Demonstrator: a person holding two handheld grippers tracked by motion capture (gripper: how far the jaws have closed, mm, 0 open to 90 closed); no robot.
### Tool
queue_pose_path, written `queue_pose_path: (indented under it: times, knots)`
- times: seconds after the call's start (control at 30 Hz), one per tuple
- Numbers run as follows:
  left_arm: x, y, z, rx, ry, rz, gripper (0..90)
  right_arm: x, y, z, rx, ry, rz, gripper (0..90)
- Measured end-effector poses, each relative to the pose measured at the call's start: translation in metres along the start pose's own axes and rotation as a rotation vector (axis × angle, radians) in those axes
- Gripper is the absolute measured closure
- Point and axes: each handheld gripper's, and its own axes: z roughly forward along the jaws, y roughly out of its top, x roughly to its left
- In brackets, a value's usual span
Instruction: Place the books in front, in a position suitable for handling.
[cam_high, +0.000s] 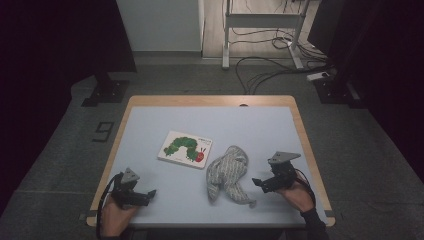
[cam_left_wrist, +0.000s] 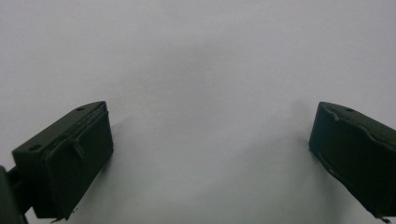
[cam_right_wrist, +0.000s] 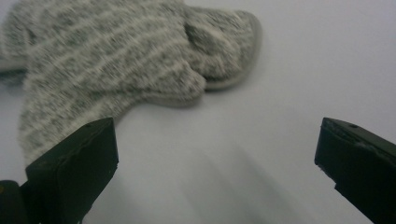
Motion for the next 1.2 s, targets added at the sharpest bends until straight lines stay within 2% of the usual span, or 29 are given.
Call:
queue_pose_path:
  times: [0.37, 0.53, 0.7, 0.93, 1.07, 1.2]
  knots:
    - [0.0, 0.0, 0.0, -0.001, -0.001, 0.0, 0.0, 0.019, 0.032, 0.017, -0.001, 0.065, -0.062, 0.0]
    - [0.0, 0.0, 0.0, -0.001, 0.0, 0.0, 0.0, 0.034, 0.051, 0.035, 0.016, 0.105, -0.107, 0.0]
    - [0.0, 0.0, 0.0, -0.002, 0.001, 0.0, 0.0, 0.042, 0.062, 0.051, 0.038, 0.121, -0.131, 0.0]
    - [0.0, 0.0, 0.0, -0.002, 0.001, 0.0, 0.0, 0.046, 0.069, 0.079, 0.086, 0.141, -0.14, 0.0]
    - [0.0, 0.0, 0.0, -0.001, -0.001, 0.0, 0.0, 0.046, 0.066, 0.099, 0.137, 0.15, -0.144, 0.6]
    - [0.0, 0.0, 0.0, -0.002, 0.001, 0.0, 0.0, 0.046, 0.062, 0.11, 0.148, 0.146, -0.139, 10.3]
